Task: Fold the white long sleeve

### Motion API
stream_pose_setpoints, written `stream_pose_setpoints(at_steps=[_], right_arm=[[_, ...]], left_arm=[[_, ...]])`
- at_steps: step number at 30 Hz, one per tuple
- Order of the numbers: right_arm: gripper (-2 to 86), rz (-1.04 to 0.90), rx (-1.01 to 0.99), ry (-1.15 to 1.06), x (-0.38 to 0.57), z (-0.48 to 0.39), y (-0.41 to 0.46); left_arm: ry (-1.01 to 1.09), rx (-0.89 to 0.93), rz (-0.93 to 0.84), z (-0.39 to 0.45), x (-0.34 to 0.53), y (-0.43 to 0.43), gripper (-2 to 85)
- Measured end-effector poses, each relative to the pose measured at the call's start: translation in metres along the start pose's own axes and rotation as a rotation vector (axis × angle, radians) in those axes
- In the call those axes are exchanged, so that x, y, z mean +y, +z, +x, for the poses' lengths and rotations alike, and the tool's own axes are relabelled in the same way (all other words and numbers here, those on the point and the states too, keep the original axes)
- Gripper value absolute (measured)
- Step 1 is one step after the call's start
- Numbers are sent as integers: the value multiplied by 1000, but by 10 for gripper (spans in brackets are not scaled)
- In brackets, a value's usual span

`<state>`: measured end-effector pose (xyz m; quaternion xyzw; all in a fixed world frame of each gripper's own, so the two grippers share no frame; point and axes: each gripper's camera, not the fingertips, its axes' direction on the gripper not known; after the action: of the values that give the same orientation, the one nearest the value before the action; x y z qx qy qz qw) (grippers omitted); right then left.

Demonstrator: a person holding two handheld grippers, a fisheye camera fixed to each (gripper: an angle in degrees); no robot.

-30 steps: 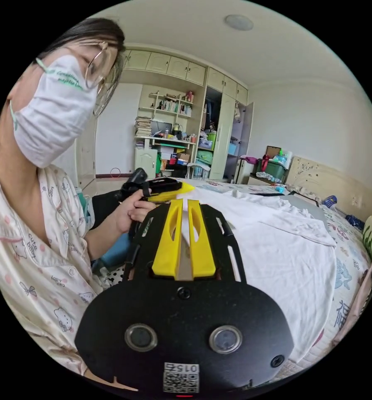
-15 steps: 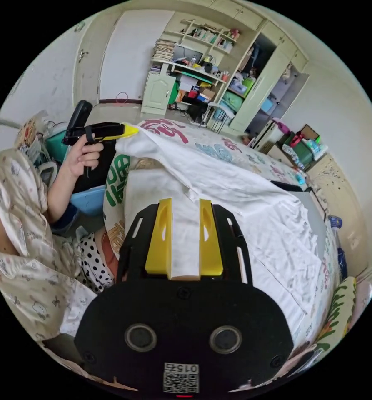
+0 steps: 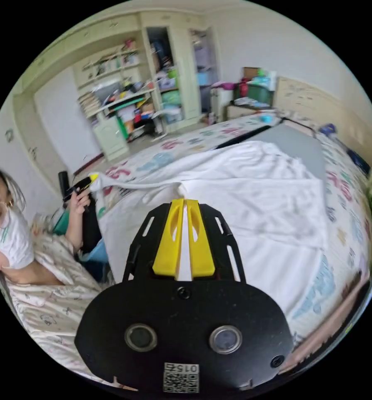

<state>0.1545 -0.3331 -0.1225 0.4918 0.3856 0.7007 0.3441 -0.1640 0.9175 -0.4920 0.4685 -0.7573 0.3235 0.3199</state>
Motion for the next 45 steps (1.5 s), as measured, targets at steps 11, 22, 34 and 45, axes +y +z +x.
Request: stream_pose_setpoints(at_steps=[11,22,34,45], right_arm=[[36,525,1034,1016,192,209,-401],[97,427,278,492,274,89,-379],[100,266,-47,436,355,18,-320],[-3,243,37,335,385,-25,-364]], left_arm=[[-67,-939,112,-107,-206,-17,126],[1,-60,-48,10,-51,4,87],[-28,102,-267,84,47,80,46],[104,-90,-196,123,32,-2,5]])
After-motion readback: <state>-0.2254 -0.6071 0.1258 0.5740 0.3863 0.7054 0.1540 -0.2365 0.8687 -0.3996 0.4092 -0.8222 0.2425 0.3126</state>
